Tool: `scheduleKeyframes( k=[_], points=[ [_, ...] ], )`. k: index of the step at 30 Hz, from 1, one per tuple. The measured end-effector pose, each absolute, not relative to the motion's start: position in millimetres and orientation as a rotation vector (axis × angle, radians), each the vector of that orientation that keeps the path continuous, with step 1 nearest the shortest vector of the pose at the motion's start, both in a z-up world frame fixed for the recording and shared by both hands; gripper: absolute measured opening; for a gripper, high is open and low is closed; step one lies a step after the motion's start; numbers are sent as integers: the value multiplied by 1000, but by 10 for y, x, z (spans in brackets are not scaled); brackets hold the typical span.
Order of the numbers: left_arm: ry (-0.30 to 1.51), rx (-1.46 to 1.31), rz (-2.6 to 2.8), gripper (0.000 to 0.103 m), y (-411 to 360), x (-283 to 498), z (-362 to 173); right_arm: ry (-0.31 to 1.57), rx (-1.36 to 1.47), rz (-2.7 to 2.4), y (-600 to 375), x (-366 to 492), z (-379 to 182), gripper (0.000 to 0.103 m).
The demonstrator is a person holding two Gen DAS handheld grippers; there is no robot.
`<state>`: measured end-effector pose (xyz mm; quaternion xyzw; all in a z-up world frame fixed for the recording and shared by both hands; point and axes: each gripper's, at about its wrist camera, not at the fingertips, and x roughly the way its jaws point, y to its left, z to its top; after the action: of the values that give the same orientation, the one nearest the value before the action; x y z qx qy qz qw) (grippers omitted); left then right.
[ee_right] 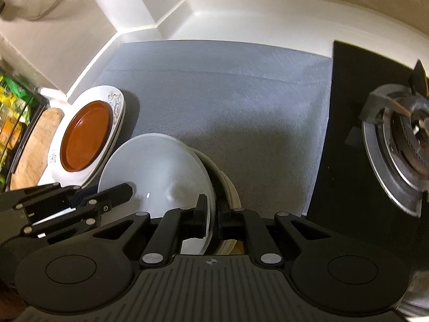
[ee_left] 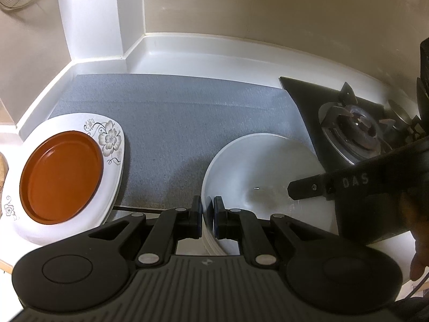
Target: Organize plates and bowls
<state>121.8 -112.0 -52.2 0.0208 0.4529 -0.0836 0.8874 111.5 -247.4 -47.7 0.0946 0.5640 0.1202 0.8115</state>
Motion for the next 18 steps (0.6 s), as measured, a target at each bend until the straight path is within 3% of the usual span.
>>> scheduleKeyframes(
  k=[18],
  points=[
    [946, 46, -182, 9, -1130, 1208, -527, 1299, 365, 210, -2630, 1133, -460, 9]
  ],
)
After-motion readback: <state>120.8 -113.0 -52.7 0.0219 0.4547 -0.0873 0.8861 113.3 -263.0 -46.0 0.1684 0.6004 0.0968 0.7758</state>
